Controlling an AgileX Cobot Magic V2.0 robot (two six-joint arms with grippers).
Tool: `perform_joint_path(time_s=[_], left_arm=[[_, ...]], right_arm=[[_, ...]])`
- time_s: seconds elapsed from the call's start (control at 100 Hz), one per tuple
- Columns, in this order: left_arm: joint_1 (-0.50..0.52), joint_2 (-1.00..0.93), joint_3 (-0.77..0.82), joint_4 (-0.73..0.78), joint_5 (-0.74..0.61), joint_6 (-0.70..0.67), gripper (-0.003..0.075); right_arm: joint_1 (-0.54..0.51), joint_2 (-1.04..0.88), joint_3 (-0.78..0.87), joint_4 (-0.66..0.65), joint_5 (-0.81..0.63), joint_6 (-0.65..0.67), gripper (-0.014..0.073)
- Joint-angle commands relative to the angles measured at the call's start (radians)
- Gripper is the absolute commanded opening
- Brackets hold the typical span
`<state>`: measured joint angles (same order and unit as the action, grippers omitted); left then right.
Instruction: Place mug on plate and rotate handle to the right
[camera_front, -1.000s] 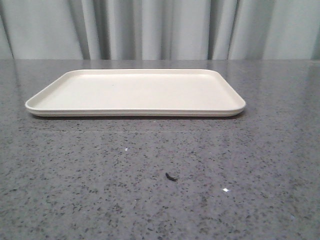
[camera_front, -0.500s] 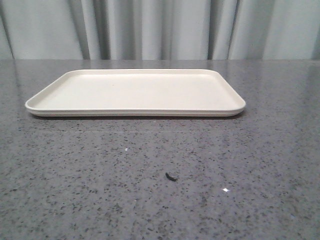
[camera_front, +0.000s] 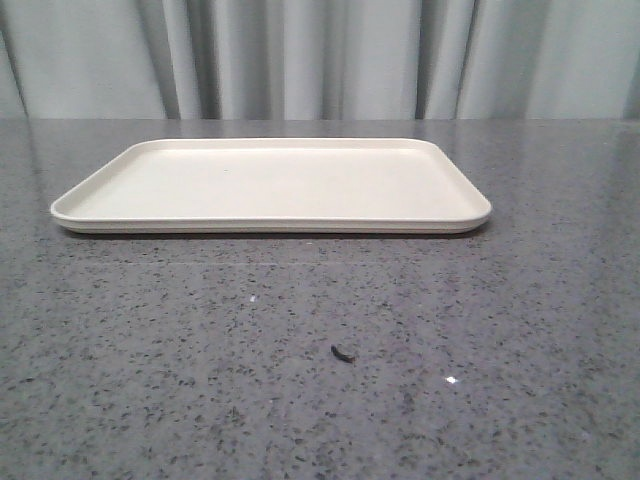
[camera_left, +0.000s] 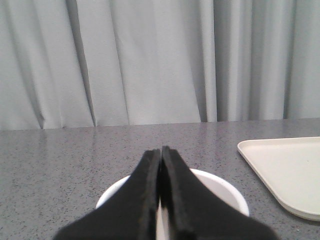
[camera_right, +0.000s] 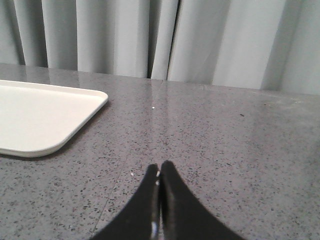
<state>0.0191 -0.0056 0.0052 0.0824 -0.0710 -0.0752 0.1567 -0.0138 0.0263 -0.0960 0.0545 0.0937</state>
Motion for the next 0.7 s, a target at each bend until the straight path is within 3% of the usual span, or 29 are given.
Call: perform_joint_path(time_s=[0.0,0.69], left_arm=[[0.0,-0.032,0.003,-0.01,-0.073,-0.01,-0.0019],[0.0,-0.032,0.003,-0.008,-0.146,-0.01,-0.0019]], right_arm=[[-0.006,-0.012,-0.001,0.001,-0.081,-0.001,-0.0062],[-0.006,-0.012,-0.001,0.001,-0.085,-0.001,-0.0062]])
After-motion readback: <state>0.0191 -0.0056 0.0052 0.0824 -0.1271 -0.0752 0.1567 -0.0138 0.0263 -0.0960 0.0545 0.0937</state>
